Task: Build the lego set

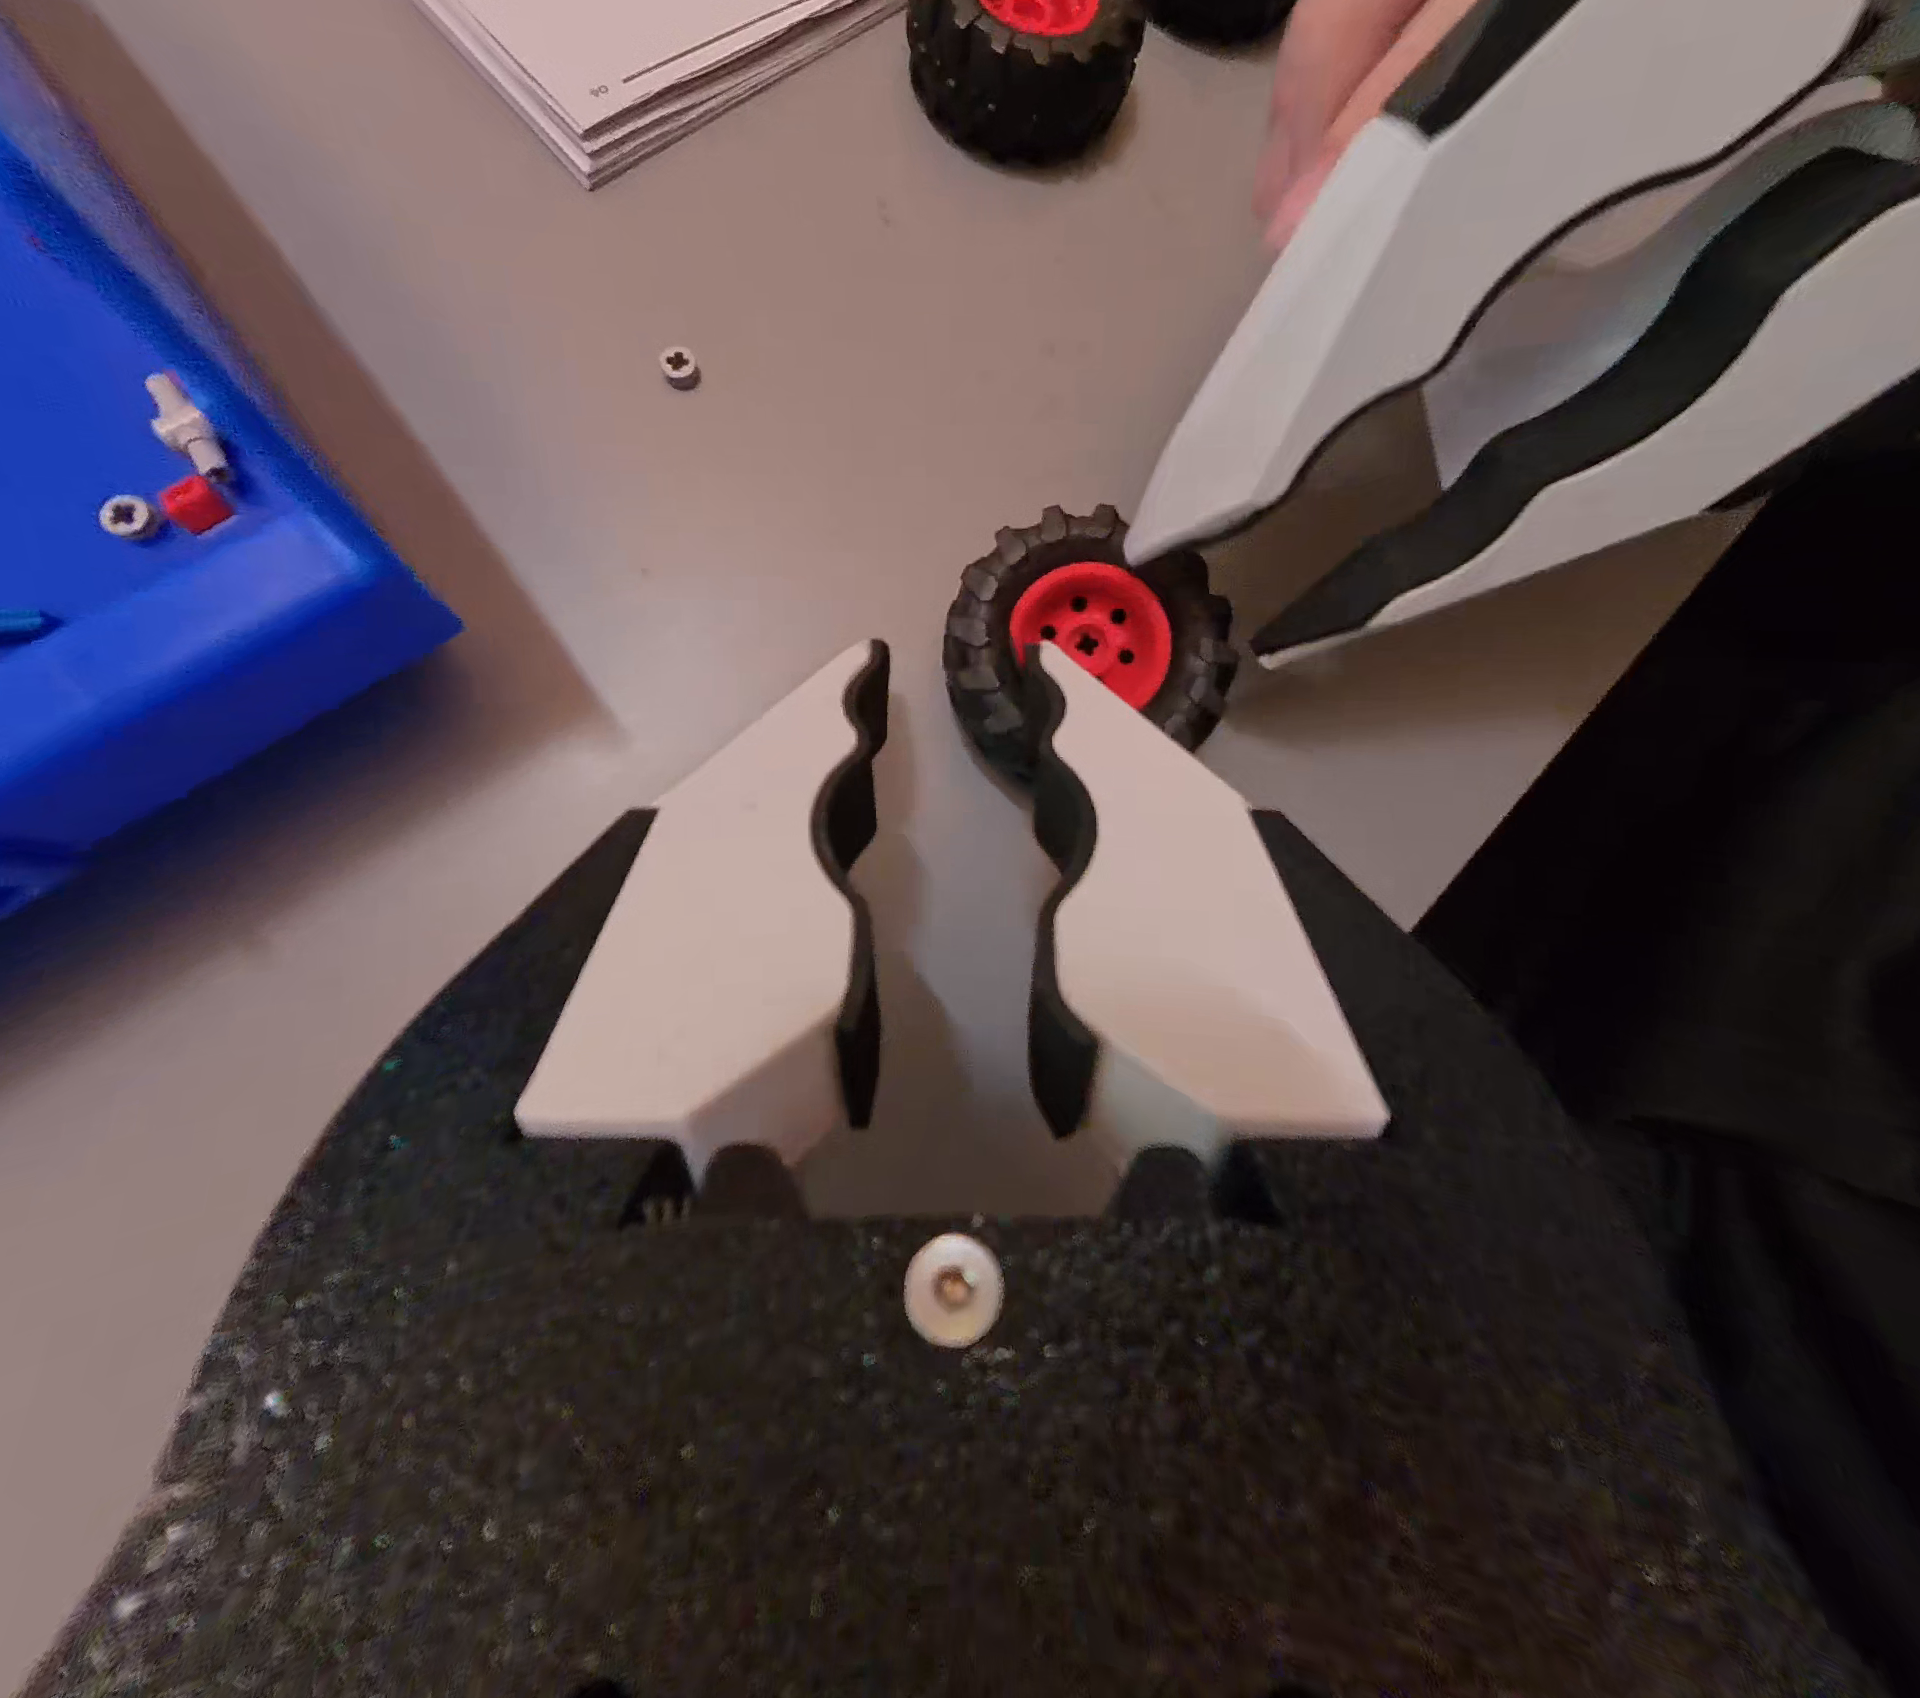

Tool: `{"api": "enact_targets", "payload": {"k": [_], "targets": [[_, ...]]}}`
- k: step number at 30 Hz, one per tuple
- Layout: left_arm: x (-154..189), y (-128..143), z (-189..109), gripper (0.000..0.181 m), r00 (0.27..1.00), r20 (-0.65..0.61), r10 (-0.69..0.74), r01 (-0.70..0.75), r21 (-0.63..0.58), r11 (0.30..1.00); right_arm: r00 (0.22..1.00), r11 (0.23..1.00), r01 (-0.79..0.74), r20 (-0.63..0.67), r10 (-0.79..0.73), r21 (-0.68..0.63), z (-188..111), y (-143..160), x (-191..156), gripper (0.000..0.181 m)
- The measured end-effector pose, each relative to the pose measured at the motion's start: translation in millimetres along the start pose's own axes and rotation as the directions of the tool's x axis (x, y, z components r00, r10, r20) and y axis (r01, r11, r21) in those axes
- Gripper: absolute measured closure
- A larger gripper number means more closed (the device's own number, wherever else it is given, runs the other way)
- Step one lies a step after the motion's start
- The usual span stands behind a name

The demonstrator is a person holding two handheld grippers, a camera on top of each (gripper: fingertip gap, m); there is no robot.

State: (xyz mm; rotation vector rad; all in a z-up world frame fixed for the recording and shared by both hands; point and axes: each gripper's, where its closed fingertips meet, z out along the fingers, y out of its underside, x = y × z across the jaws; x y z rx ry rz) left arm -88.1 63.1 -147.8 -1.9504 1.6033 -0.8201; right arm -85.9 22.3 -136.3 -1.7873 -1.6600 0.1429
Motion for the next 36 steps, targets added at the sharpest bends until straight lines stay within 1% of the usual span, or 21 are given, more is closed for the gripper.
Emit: {"api": "enact_targets", "payload": {"k": [1,2,3,6,9,11,13,15,17,21,26,28,29,31,35,36], "targets": [[1.8,-0.5,0.6,0.161,1.000,-0.001,0.021,-0.021,-0.004,1.000,1.000,0.999,0.018,0.023,-0.017,-0.027,2.5,3.9,-2.8,0.154],[4.0,-0.8,1.4,0.162,0.999,-0.002,0.043,-0.043,-0.010,0.999,0.999,0.999,0.045,0.030,-0.044,-0.026,2.2,2.7,-3.5,0.154],[5.9,-0.9,2.3,0.168,0.998,-0.002,0.068,-0.068,-0.017,0.998,0.996,0.996,0.079,0.042,-0.077,-0.041,1.8,4.3,-5.2,0.153],[5.5,-3.9,3.6,0.168,0.991,0.022,0.134,-0.133,-0.017,0.991,0.981,0.977,0.191,0.046,-0.188,-0.093,2.5,8.7,-6.3,0.152],[2.2,-5.1,4.9,0.162,0.995,0.026,0.091,-0.091,-0.013,0.996,0.956,0.946,0.293,0.021,-0.293,-0.139,4.2,9.8,-2.9,0.160],[2.2,-3.3,4.8,0.160,1.000,0.019,0.012,-0.012,-0.025,1.000,0.960,0.949,0.281,0.031,-0.280,-0.142,7.1,7.7,-5.4,0.161],[5.7,-1.5,5.2,0.169,0.996,-0.013,-0.088,0.087,-0.049,0.995,0.955,0.942,0.296,0.029,-0.295,-0.161,13.0,6.8,-7.9,0.162],[5.7,-0.5,5.2,0.168,0.990,-0.033,-0.139,0.137,-0.060,0.989,0.949,0.928,0.312,0.025,-0.314,-0.203,12.8,7.5,-7.8,0.162],[6.1,0.1,5.3,0.168,0.980,-0.061,-0.190,0.186,-0.068,0.980,0.947,0.924,0.315,0.000,-0.323,-0.215,12.7,8.2,-8.0,0.162],[6.4,0.1,6.0,0.168,0.972,-0.087,-0.216,0.213,-0.037,0.976,0.956,0.946,0.264,-0.076,-0.282,-0.189,13.0,8.5,-8.3,0.162],[6.1,-0.6,6.2,0.168,0.971,-0.055,-0.231,0.231,-0.013,0.973,0.931,0.924,0.300,-0.138,-0.337,-0.236,14.1,9.4,-8.3,0.161],[5.4,-0.5,5.8,0.167,0.966,-0.054,-0.253,0.253,0.007,0.967,0.933,0.929,0.283,-0.155,-0.324,-0.240,14.6,9.2,-8.3,0.160],[5.0,-0.8,5.4,0.165,0.972,-0.041,-0.232,0.233,0.020,0.972,0.937,0.936,0.267,-0.163,-0.308,-0.231,14.8,8.8,-8.3,0.160],[5.9,-2.2,4.5,0.167,0.984,-0.026,-0.178,0.179,0.051,0.982,0.943,0.949,0.245,-0.178,-0.281,-0.198,15.3,7.8,-8.4,0.160],[7.1,-4.6,1.9,0.168,0.980,-0.046,-0.192,0.195,0.079,0.978,0.950,0.968,0.215,-0.200,-0.239,-0.133,15.1,5.7,-8.8,0.162],[7.2,-4.0,1.1,0.167,0.979,-0.051,-0.197,0.200,0.071,0.977,0.950,0.969,0.213,-0.203,-0.235,-0.126,15.3,5.3,-8.8,0.162]]}}
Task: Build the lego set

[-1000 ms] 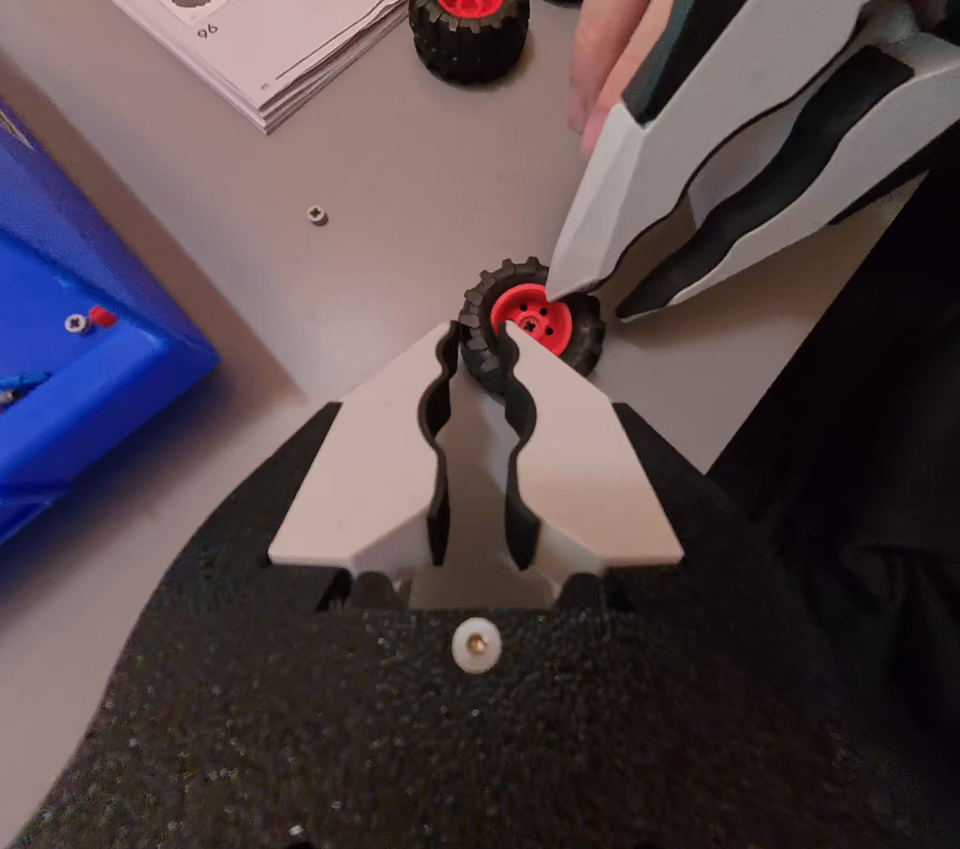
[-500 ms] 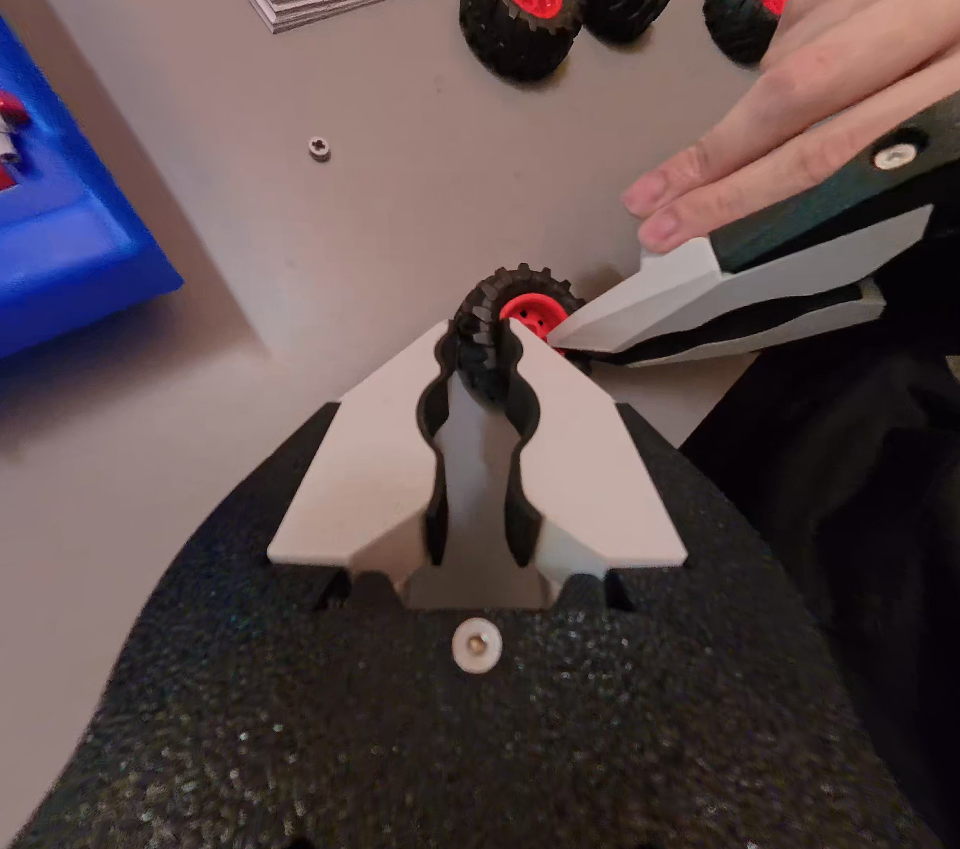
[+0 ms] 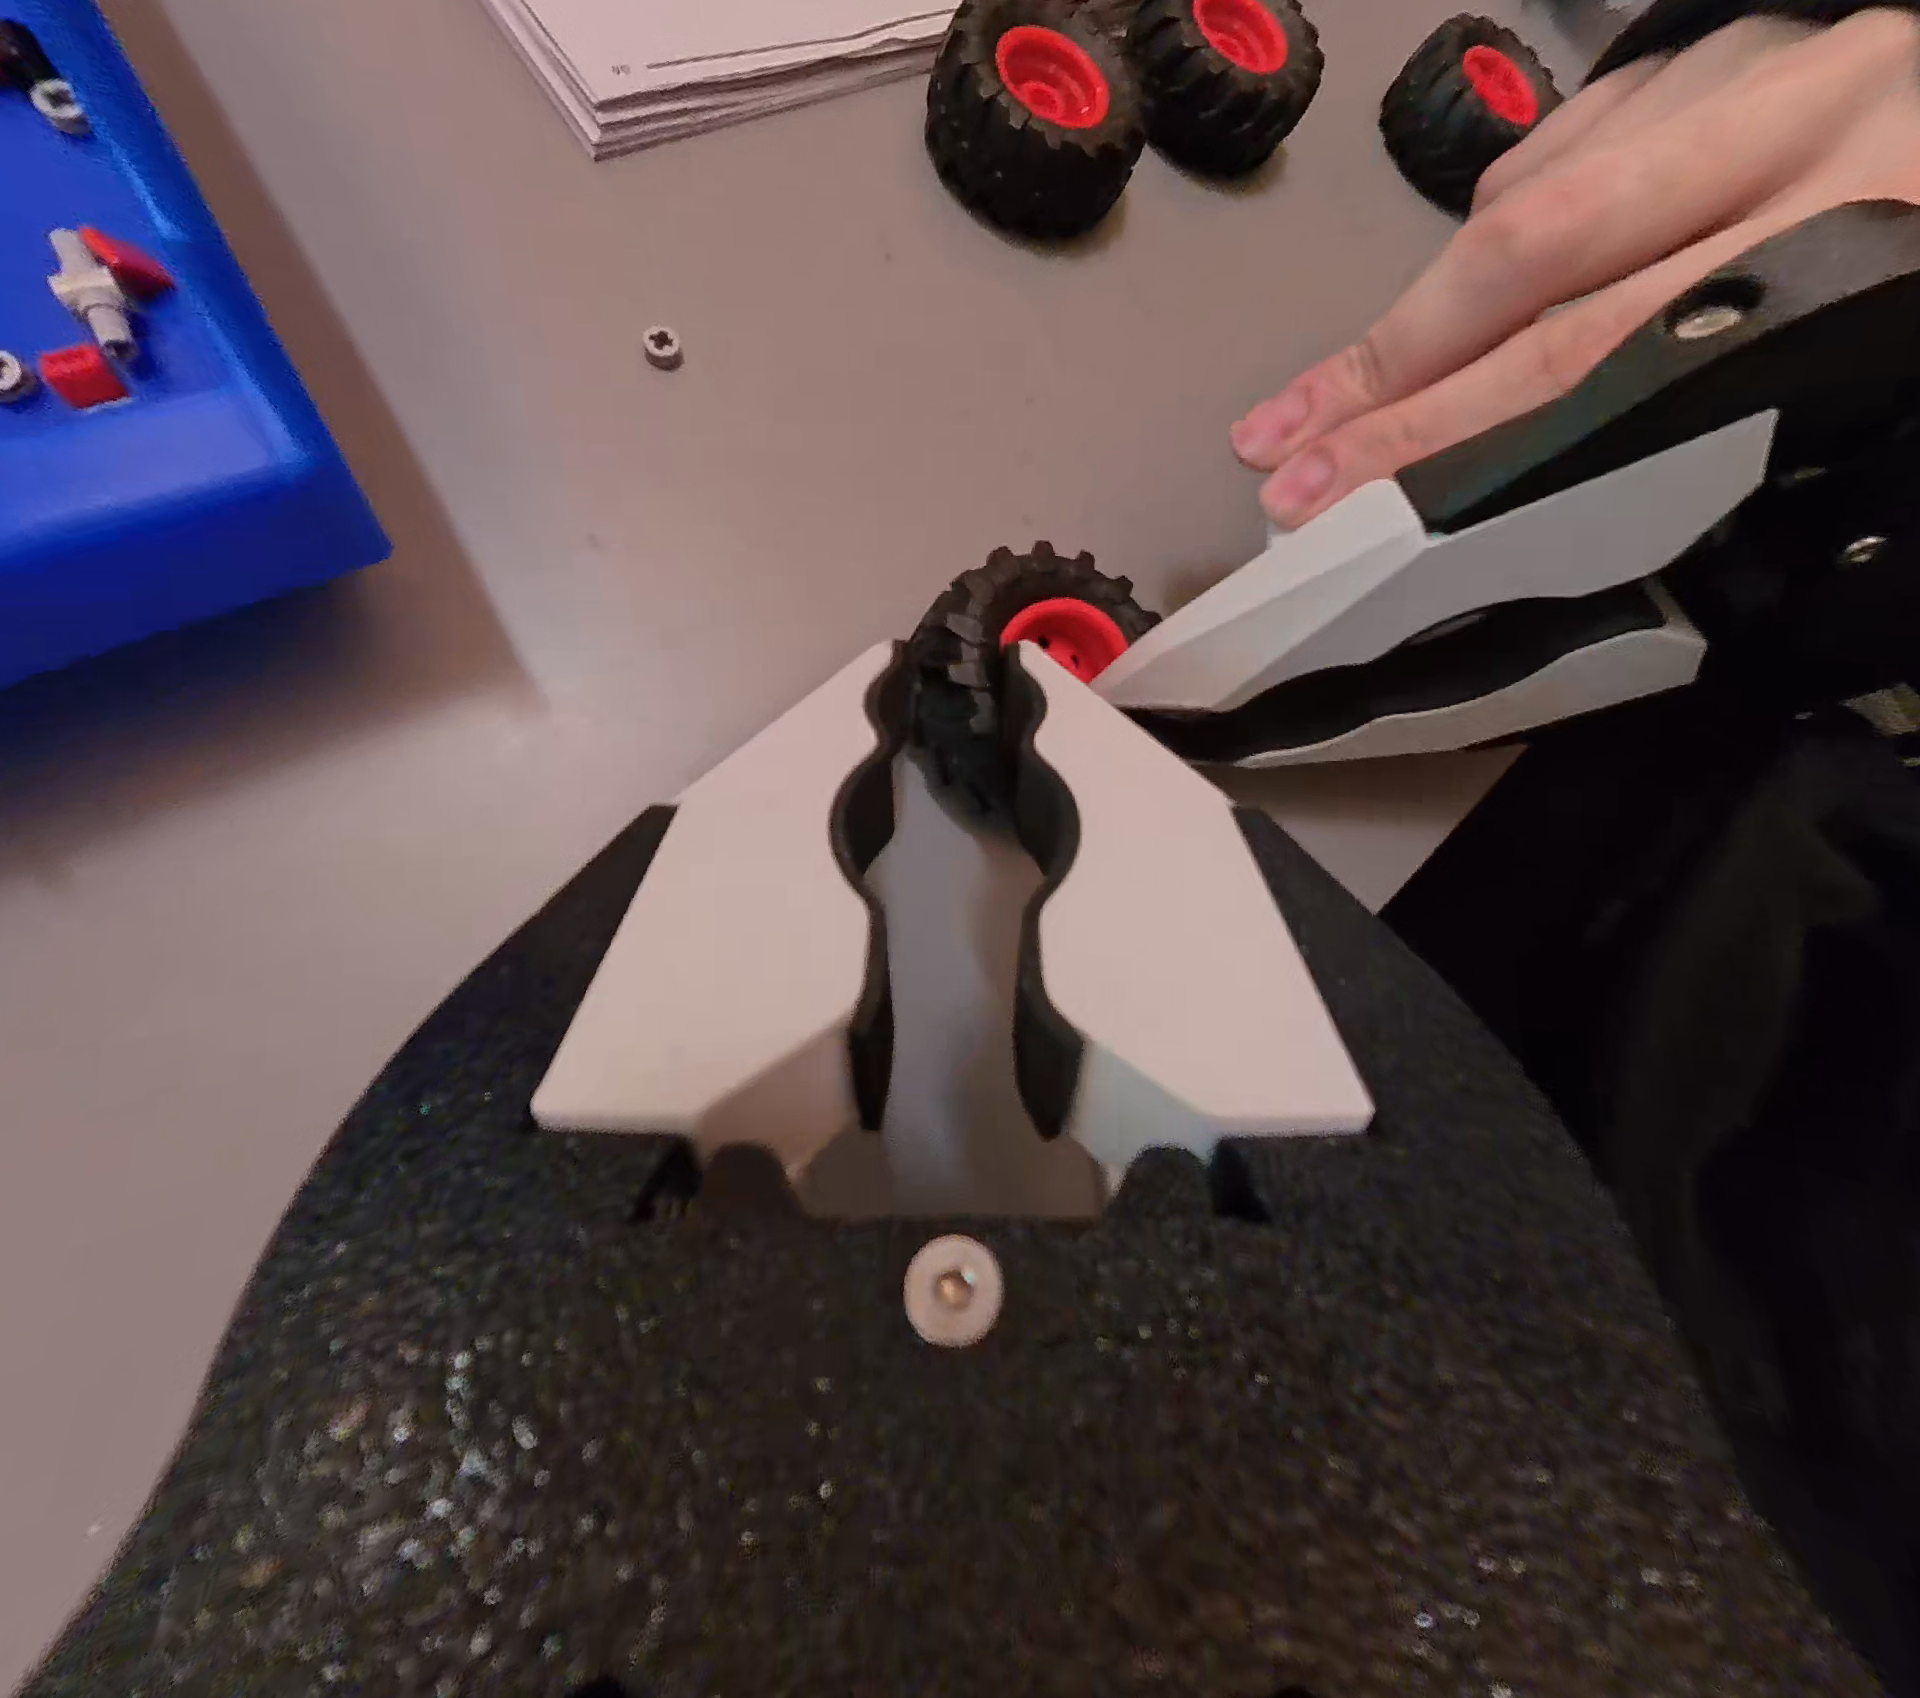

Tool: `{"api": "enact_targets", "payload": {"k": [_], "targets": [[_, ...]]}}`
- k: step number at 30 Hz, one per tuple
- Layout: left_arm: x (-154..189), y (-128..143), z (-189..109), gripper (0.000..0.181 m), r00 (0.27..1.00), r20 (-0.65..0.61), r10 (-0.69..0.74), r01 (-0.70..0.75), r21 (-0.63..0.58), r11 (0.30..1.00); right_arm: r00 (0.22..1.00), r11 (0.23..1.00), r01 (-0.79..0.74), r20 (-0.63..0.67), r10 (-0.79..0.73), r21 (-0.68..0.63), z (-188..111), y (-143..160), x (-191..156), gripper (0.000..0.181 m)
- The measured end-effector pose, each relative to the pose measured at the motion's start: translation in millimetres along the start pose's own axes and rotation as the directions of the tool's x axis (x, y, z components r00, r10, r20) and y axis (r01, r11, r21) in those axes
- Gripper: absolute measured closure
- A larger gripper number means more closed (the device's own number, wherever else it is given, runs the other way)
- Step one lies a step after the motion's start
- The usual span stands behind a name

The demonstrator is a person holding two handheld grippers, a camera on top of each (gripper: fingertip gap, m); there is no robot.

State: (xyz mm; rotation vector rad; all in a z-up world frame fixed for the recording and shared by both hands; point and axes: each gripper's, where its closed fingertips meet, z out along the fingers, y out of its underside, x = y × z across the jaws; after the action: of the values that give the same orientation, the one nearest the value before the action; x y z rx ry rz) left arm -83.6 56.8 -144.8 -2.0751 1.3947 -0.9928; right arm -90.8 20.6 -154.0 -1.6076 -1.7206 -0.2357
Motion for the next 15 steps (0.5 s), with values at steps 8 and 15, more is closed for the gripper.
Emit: {"api": "enact_targets", "payload": {"k": [8,15], "targets": [[-2.0,3.2,-0.9,0.168,0.994,-0.052,-0.098,0.094,-0.090,0.992,0.997,0.996,-0.078,0.024,0.077,0.045,2.2,-2.0,1.1,0.162],[-27.9,27.1,-18.0,0.173,0.995,0.100,-0.004,0.028,-0.239,0.971,0.989,0.984,-0.146,0.041,0.142,0.100,3.7,-4.3,2.2,0.162]]}}
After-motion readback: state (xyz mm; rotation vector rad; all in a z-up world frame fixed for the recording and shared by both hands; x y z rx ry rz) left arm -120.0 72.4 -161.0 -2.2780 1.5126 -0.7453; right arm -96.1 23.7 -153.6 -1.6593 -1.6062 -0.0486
